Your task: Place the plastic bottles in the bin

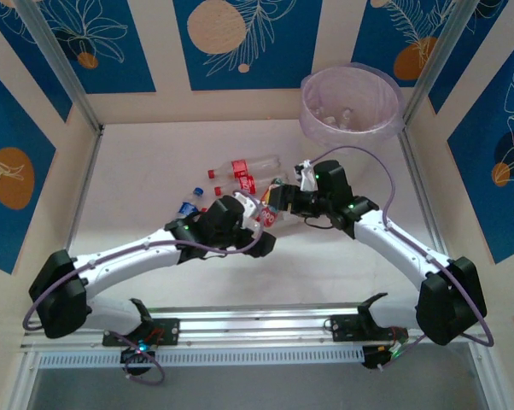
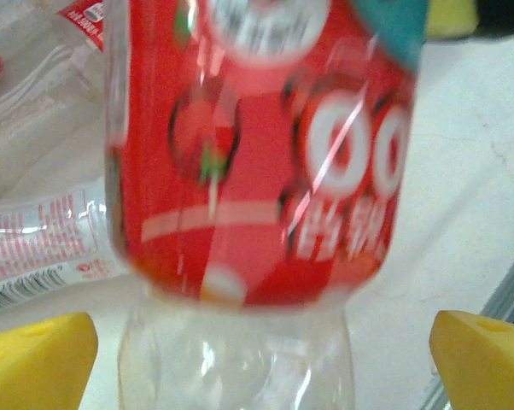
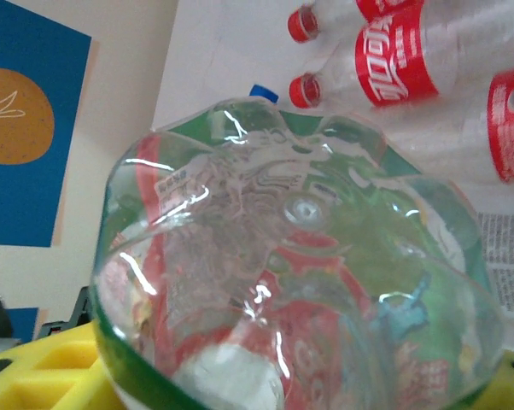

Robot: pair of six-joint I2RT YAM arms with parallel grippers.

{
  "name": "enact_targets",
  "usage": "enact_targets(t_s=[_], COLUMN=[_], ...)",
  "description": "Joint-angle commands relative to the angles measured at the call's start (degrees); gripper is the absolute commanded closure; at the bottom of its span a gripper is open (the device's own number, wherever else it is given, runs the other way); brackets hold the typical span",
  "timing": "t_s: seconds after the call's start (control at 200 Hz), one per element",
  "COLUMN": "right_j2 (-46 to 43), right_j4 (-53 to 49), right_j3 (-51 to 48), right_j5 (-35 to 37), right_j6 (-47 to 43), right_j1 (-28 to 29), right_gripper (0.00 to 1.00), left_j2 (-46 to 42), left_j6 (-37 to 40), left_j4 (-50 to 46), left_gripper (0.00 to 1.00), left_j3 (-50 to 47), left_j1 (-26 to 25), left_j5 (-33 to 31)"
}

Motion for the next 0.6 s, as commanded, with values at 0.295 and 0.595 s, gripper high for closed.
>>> enact_targets(t_s=[0.295,0.595], right_j2=[-0.2,1.5], right_j4=[-20.8,-23.6], right_j3=[23.2,41.1], right_j5=[16.1,22.2], right_j6=[-19.5,-30.5], right_j1=[0.3,-5.1], right_gripper=[0.46,0.45], left_j2=[-12.3,-12.3], left_j6=[-7.1,-8.0], left_j4=[-2.0,-2.1], left_gripper=[0.0,0.0], left_j3=[-9.1,-8.1], left_j1=[11.2,12.7], left_j5=[7.8,7.6])
